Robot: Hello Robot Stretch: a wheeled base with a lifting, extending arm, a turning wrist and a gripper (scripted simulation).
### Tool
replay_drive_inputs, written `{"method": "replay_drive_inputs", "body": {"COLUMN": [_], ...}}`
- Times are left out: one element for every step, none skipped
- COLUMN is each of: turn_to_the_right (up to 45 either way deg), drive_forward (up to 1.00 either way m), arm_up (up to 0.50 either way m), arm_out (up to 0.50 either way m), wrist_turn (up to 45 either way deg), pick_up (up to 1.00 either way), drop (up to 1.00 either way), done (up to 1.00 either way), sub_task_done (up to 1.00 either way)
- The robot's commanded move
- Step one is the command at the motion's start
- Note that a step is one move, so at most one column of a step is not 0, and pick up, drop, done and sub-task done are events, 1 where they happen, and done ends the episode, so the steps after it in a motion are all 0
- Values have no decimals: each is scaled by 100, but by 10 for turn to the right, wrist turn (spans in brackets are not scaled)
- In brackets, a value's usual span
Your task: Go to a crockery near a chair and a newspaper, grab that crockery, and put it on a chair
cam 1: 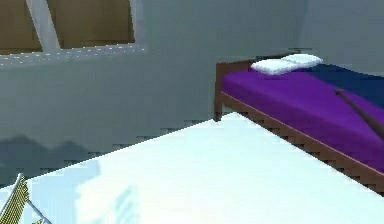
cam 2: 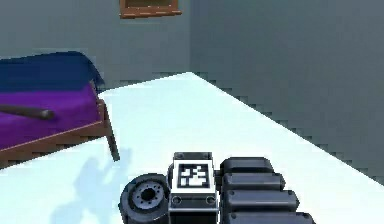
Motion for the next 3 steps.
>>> {"method": "replay_drive_inputs", "body": {"turn_to_the_right": [450, 450, -450], "drive_forward": [0, 0, 0], "arm_up": [0, 0, 0], "arm_out": [0, 0, 0], "wrist_turn": [0, 0, 0], "pick_up": [0, 0, 0], "drop": [0, 0, 0], "done": [0, 0, 0], "sub_task_done": [0, 0, 0]}}
